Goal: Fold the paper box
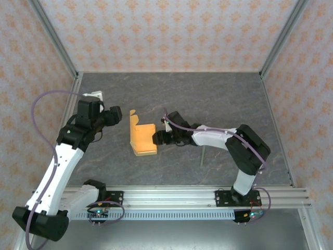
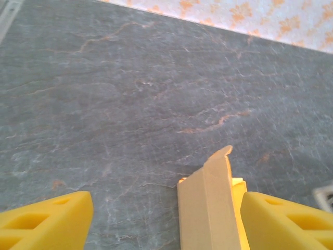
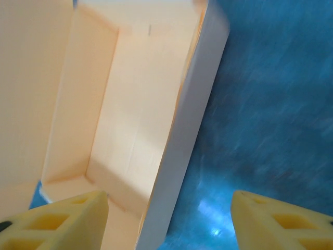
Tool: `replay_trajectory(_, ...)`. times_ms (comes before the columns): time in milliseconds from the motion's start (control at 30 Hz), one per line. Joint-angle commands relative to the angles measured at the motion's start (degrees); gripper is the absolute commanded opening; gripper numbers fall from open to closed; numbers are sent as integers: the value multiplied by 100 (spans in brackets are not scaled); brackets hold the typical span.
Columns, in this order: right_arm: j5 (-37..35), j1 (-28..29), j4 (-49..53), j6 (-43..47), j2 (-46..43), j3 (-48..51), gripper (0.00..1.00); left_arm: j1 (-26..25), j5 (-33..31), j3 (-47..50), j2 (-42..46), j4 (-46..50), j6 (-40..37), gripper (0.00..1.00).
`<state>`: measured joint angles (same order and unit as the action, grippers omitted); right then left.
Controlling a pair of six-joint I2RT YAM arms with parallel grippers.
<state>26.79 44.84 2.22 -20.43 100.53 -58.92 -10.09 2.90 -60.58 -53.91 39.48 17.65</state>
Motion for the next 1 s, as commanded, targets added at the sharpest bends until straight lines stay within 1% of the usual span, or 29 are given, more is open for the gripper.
replay_trajectory(0,-433,-226,365,702,170,-492,67,128,-36,73,126,-191,138,76)
replay_trajectory(133,-135,-239,764,1126,854,-1370,69,154,2,74,150,-57,37,76)
replay_trajectory(300,-432,-239,1933,1744,1670,-2597,68,174,35,228,308,-63,32,76)
replay_trajectory(400,-627,-239,2188,1836,1846,-2815,68,175,96,244,336,-56,37,76)
replay_trajectory(567,-763,-239,2499,1756,2272,-3284,66,178,204,265,320,-139,36,76)
replay_trajectory(700,-879,-252,2699,1514,2475,-3647,64,173,253,266,317,-160,18,76)
replay_trajectory(967,-1073,-528,2897,845,2327,-3531,58,175,430,333,311,-253,45,76)
